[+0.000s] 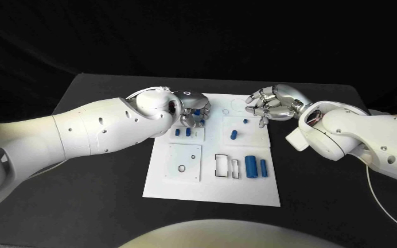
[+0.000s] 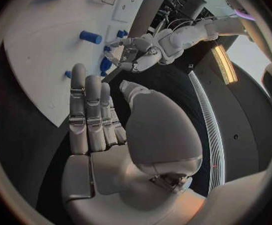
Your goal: Assemble the parts on the task board
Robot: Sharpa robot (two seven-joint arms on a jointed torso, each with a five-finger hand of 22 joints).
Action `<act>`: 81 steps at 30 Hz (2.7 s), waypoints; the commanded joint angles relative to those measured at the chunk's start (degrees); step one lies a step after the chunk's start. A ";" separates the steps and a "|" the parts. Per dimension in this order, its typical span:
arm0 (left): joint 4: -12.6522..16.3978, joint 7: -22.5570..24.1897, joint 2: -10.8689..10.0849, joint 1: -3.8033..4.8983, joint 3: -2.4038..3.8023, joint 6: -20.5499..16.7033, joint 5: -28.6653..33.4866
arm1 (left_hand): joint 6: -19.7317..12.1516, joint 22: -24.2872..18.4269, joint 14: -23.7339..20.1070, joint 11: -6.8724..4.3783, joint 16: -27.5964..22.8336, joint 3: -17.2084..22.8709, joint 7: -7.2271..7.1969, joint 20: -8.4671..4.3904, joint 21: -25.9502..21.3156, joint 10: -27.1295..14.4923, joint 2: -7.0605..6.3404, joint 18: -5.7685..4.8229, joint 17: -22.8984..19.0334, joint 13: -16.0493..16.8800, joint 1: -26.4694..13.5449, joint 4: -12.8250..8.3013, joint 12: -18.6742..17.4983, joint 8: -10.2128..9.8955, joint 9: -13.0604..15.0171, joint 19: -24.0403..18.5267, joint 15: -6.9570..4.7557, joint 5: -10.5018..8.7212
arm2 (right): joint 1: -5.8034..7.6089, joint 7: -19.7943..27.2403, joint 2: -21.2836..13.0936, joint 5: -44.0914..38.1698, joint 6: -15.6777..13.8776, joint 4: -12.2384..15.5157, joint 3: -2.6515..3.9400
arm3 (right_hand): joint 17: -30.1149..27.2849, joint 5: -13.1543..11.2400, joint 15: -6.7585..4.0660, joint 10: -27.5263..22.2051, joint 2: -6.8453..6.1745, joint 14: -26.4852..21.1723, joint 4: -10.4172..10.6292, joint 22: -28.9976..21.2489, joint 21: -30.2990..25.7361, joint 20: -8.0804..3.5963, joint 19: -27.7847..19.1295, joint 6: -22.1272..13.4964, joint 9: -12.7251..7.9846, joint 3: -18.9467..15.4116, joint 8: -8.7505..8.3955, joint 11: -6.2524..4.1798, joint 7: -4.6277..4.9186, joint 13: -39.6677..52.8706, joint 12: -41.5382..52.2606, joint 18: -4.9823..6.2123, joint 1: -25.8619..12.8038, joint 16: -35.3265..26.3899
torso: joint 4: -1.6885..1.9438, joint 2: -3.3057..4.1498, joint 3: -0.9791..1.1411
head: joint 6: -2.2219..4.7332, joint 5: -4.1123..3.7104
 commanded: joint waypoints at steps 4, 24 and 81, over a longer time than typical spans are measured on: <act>-0.65 -1.39 0.68 0.04 0.03 2.40 0.31 | 0.90 2.04 1.00 -0.14 0.71 1.26 0.04 -0.18 1.69 0.94 0.69 -1.13 0.62 -0.34 1.16 -0.64 -0.69 -0.75 -0.15 1.31 -0.10 -0.54 | -0.10 0.52 -0.04 -0.10 0.54 0.18 0.00 | 0.05 0.27 0.12 -0.34 0.02 -0.13 -0.06 -0.05 -0.39 -0.04 0.50 0.42 -0.07 0.18 0.07 -0.03 0.66 -0.05 -0.22 0.26 0.29 -0.38 | -0.02 0.02 0.01 | -0.10 -0.10; -1.59 -1.80 1.39 0.02 0.01 4.04 0.33 | 1.97 3.36 1.39 -0.45 1.11 2.31 -0.02 -0.31 2.80 2.41 1.12 -1.33 0.89 -0.45 1.83 -1.61 -0.76 -1.01 -0.06 1.79 -0.33 -0.93 | -0.11 0.49 -0.16 -0.10 0.69 0.32 0.00 | 0.11 0.37 0.12 -0.29 0.06 -0.09 -0.01 -0.18 -0.50 -0.04 0.60 0.52 -0.07 0.18 0.15 -0.03 0.65 -0.17 -0.21 0.26 0.23 -0.45 | 0.07 0.02 -0.08 | -0.31 -0.25; 5.69 2.19 -11.17 1.04 3.47 1.23 12.39 | 7.09 8.29 2.93 -1.82 1.66 4.71 -1.06 -1.60 6.40 9.18 1.31 -2.27 1.35 -0.14 -0.54 -4.50 -4.22 -1.83 2.34 4.20 -1.60 -1.40 | -0.12 0.51 -0.02 -0.04 0.58 -0.73 0.00 | 0.20 0.41 0.12 -0.28 0.03 -0.07 0.05 -0.38 -0.69 -0.04 0.72 0.72 -0.06 0.13 0.29 -0.04 0.62 -0.35 -0.21 0.26 0.12 -0.56 | 0.08 -0.03 -0.06 | 0.47 0.36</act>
